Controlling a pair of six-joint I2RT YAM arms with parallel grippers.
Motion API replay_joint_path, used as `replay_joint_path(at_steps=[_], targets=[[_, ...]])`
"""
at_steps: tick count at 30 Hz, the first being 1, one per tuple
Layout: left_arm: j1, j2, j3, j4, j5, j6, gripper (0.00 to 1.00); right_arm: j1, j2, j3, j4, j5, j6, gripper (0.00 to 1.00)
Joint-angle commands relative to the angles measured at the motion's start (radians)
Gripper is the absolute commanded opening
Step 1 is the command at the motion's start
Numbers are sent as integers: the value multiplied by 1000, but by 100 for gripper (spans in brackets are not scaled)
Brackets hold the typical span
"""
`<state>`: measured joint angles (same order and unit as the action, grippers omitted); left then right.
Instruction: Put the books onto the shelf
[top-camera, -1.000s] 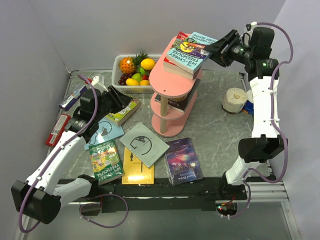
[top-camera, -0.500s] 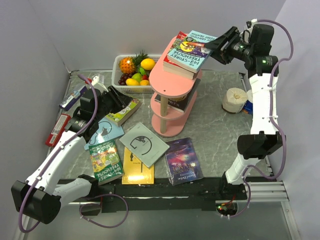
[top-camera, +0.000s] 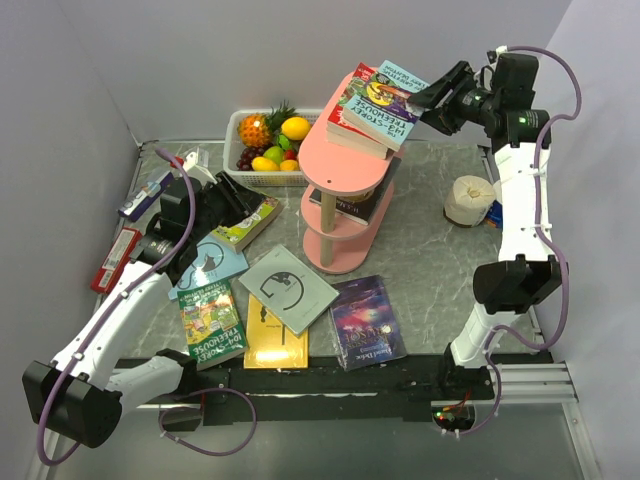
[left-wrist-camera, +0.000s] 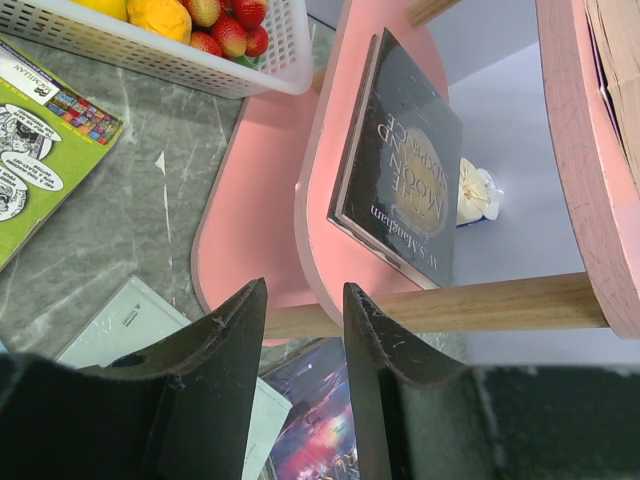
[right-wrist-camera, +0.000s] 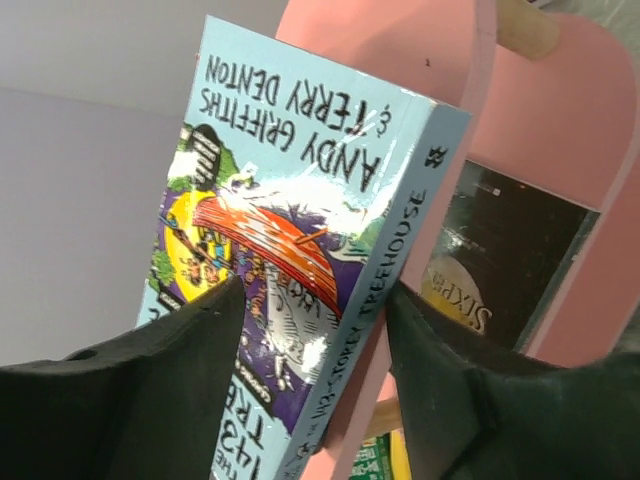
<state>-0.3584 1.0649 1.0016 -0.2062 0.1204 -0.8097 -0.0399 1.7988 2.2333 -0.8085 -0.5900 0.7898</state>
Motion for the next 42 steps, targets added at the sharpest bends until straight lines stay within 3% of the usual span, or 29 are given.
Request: replay_joint_path(at_steps=[1, 6, 11, 20, 30, 42], targets=[[4, 3, 3, 39, 25, -16, 43, -5, -82, -33, 40, 19, -12, 57], [4, 0, -1, 39, 25, -17, 43, -3, -82, -37, 54, 7, -4, 47], [4, 1, -3, 42, 27, -19, 43, 5, -65, -8, 68, -20, 5, 47], [4, 3, 11, 33, 21, -13, 43, 8, -78, 17, 22, 2, -43, 68], [4, -6, 3, 36, 19, -13, 43, 6, -162, -92, 15, 45, -84, 70], [4, -11, -6, 39, 22, -17, 43, 11, -179, -130, 38, 33, -80, 43]])
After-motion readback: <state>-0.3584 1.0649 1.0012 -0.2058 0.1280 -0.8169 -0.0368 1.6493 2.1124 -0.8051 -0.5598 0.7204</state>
